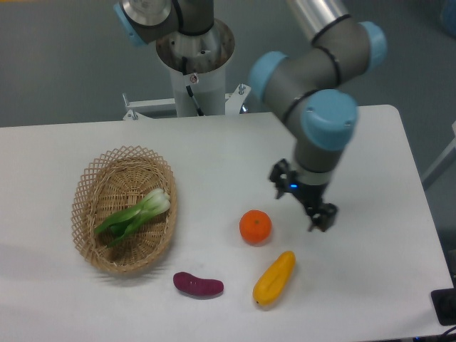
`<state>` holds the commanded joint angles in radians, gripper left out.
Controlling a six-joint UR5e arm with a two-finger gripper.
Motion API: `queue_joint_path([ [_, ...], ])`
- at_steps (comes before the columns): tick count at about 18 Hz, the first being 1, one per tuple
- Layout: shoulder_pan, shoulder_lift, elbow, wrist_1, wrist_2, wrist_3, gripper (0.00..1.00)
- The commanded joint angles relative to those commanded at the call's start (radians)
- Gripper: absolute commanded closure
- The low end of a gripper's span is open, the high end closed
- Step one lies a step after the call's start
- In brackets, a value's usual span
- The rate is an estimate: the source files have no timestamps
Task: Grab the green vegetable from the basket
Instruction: 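Move the gripper over the wicker basket above the green bok choy, then lower the gripper onto the bok choy and close it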
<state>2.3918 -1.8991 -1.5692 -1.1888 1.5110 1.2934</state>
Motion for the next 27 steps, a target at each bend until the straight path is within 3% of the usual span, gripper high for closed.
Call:
queue_joint_path([
  [8,-0.216,-0.003,-0.008,0.003,0.002,-0.201,0.0],
  [13,-0.292,-0.023,-0.049,0.006,0.006,-0.269,0.0],
  [19,-0.342,-0.07,-0.106,0.012,0.008,-0.296,0.0],
  [27,-0.365,-0.118,-0.114,0.02,0.009,-0.359,0.0],
])
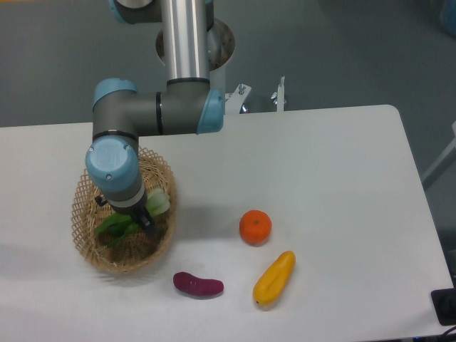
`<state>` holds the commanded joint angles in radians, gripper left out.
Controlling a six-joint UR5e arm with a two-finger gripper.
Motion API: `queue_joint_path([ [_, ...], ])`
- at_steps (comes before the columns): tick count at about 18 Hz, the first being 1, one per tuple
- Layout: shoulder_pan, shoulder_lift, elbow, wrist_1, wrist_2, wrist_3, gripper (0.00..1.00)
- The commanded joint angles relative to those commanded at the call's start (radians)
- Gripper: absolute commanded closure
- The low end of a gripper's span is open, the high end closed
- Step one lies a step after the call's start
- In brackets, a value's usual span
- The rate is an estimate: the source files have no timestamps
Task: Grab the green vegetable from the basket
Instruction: 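Lower the gripper onto the bok choy and close it, then lift the bok choy out of the basket and carry it away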
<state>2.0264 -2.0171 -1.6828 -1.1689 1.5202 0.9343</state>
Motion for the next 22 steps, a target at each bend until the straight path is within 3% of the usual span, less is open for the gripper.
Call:
queue_joint_path([
  [7,-0.031,-0.032,-0.011,0.048,0.0,-0.04,0.0],
  [8,-0.034,-0.035,-0.011,0.046,0.002,-0.043,0.13],
  [11,-0.037,-0.032,-0.011,0.041,0.002,-0.069,0.73],
  [13,-0.035,-0.022,-0.008,0.04,-0.006,-0.077,0.93],
  [19,-0.023,0.043,0.021,0.038,-0.021,-0.074,0.94],
  [22,0.026,0.077,0.034,0.04,-0.076,-0.072,0.94],
])
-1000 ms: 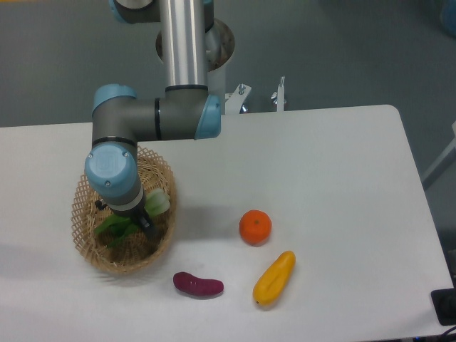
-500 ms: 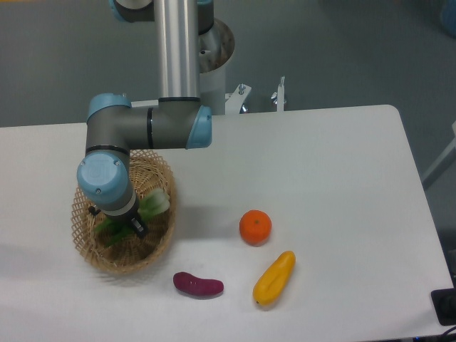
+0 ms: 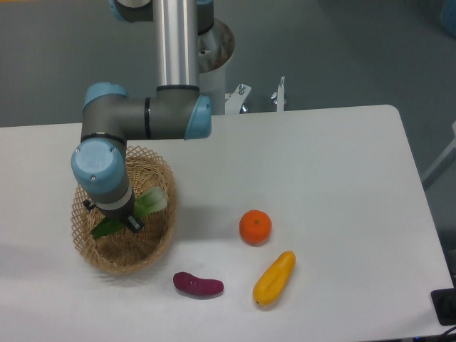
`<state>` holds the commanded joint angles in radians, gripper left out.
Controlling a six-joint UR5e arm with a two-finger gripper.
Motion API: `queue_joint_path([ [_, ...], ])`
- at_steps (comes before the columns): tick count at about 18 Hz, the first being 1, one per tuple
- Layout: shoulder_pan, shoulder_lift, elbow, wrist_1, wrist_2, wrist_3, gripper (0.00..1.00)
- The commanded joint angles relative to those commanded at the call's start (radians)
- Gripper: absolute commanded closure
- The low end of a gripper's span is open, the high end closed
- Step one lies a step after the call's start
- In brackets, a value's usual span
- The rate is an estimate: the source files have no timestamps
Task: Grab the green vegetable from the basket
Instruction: 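Lift the bok choy out of the basket and carry it away, then carry the held bok choy past the orange and hold it raised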
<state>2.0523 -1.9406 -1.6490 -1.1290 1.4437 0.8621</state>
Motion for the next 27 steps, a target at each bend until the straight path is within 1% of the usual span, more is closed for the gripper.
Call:
queue_joint_path([
  [2,0.048,0.002,0.027,0.002,-0.028,0.005,0.94],
  [5,0.11,-0.009,0.095,0.002,-0.034,0.014,0.94],
  [8,0.182,-0.021,0.138,0.002,-0.032,0.05,0.94],
  [9,0.213,-0.023,0.143,0.002,-0.032,0.072,0.94],
  [13,0.339,-0.02,0.152,-0.008,-0.019,0.188,0.94],
  [16,0.425,-0.027,0.196,-0.014,0.033,0.256,0.93],
  [18,0.463,-0.044,0.219,-0.014,0.066,0.291,0.93],
  [22,0.532,-0.092,0.271,-0.015,0.096,0.417,0.94],
  [25,0.584,-0.115,0.296,-0.054,0.101,0.529,0.93],
  [27,0.614,-0.129,0.299,-0.058,0.103,0.595,0.93],
])
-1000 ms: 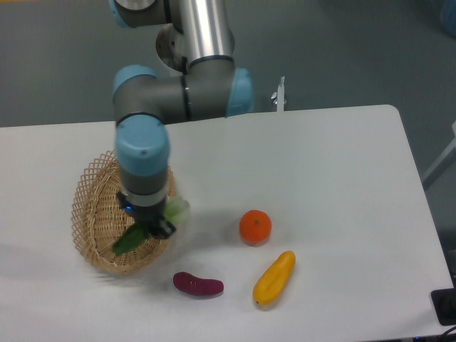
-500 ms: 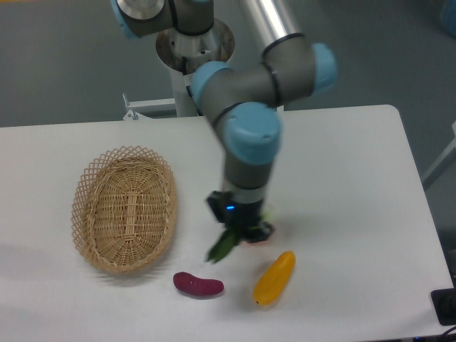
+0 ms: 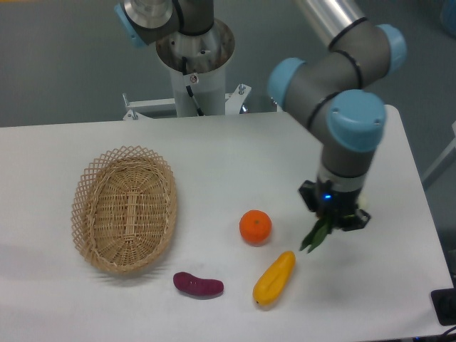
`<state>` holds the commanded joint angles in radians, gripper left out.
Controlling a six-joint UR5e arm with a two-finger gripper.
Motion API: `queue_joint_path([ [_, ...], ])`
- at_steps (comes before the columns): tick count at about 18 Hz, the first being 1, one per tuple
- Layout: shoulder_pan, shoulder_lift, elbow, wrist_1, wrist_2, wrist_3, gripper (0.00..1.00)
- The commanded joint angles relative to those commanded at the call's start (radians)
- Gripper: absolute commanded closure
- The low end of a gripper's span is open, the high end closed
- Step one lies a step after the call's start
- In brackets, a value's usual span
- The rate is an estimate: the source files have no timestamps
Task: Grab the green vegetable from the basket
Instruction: 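Carry the held bok choy past the orange and hold it raised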
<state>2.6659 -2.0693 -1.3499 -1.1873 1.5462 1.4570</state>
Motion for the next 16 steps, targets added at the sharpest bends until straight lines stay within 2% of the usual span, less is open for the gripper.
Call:
queue_joint_path([
  [3,0.035,-0.02,0.012,-0.015,0.0,0.066,0.93],
  [6,0.035,-0.032,0.038,-0.047,0.021,0.095,0.93],
  [16,0.035,-0.034,0.041,-0.049,0.023,0.094,0.93],
])
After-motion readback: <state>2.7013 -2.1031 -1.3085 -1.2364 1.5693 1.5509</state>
